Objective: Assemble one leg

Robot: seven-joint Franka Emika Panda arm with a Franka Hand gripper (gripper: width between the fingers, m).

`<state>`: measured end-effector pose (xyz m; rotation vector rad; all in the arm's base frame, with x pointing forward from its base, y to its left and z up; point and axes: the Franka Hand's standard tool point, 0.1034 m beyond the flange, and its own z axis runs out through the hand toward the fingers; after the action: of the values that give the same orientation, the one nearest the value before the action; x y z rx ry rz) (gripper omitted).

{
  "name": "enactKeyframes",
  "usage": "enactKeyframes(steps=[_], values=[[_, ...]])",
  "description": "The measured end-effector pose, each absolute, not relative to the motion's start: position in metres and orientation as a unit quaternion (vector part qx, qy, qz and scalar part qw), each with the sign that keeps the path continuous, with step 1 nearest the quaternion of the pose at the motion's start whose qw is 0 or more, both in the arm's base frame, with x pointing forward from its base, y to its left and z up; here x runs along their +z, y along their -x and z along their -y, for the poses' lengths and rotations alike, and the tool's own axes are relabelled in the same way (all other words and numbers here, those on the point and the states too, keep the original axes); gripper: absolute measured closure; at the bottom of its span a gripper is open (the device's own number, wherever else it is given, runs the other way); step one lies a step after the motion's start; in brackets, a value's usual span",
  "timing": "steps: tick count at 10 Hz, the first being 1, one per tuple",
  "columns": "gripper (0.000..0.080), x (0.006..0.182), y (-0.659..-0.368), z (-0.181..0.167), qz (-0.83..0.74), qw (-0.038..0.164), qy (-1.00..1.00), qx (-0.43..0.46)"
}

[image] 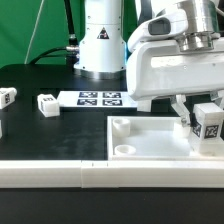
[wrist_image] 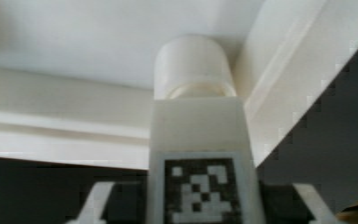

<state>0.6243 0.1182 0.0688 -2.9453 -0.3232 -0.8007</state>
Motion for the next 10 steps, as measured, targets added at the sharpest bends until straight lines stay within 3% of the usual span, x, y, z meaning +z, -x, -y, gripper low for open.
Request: enactKeyframes(steps=[2, 4, 8, 10], values=[[0.0508, 0.069, -0.624, -0.118, 0.105, 0.036, 0.959, -0.261], [0.0192, 0.069, -0.624, -0.118, 0.105, 0.036, 0.959, -0.261], [0.0152, 0.070, -0.624, -0.118, 0.105, 0.036, 0.959, -0.260], [0.0151, 0.091, -0.628, -0.118, 0.108, 0.038, 0.960, -0.255]])
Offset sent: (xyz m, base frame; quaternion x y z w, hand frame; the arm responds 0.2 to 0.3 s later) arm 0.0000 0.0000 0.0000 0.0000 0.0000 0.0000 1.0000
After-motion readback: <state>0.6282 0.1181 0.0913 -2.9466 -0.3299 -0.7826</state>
